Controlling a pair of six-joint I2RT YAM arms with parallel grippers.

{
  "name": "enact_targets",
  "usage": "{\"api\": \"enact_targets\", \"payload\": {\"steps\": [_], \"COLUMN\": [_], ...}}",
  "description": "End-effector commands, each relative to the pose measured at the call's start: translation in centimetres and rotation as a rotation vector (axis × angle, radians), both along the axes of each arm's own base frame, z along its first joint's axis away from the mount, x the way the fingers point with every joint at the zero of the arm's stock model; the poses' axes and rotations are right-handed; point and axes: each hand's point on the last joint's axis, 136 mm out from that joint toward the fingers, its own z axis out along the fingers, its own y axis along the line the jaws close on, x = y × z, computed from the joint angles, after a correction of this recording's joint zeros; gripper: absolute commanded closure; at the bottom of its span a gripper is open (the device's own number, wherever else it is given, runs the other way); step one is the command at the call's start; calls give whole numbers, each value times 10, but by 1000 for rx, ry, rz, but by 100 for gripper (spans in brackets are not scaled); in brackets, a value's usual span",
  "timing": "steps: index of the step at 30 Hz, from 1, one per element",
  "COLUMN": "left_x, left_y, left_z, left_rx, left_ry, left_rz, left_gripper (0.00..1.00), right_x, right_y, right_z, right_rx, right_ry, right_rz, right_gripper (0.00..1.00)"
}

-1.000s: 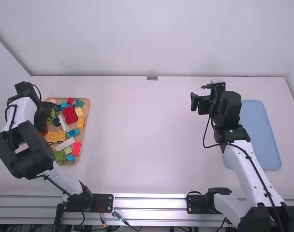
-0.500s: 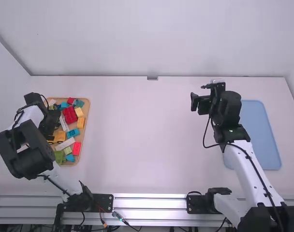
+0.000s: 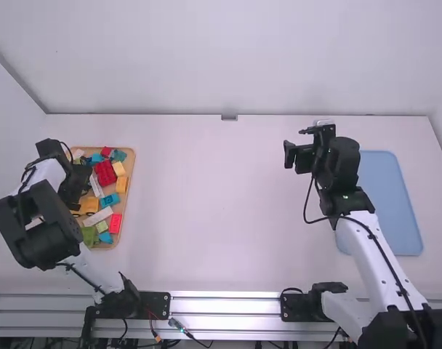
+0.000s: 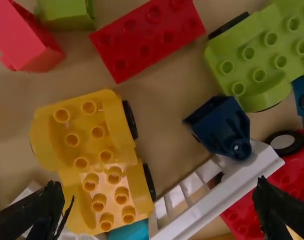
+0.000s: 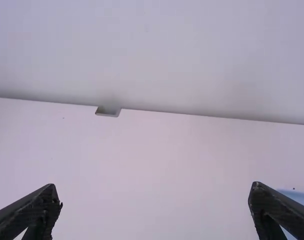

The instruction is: Assemble lego blocks to make yellow taxi

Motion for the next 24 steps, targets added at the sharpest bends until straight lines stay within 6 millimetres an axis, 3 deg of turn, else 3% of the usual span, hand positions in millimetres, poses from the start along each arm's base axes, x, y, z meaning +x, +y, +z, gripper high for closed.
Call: {"api": "enact_targets", "payload": {"steps": [1, 7, 24], "left_x": [-6, -31, -31], "left_y": [-7, -9, -14], "left_z": [-4, -5, -35], "left_rx": [-27, -61, -134], "left_ry": [19, 100, 128], "left_rz": [-19, 137, 175], "left_gripper": [1, 3, 6], "right_x": [6, 6, 5], "right_y": [1, 1, 4], "right_z": [17, 17, 17], "right_rx": [7, 7, 7], "right_ry": [-33, -34, -34], "right_rz": [4, 4, 11], "right_gripper": [1, 1, 1]}}
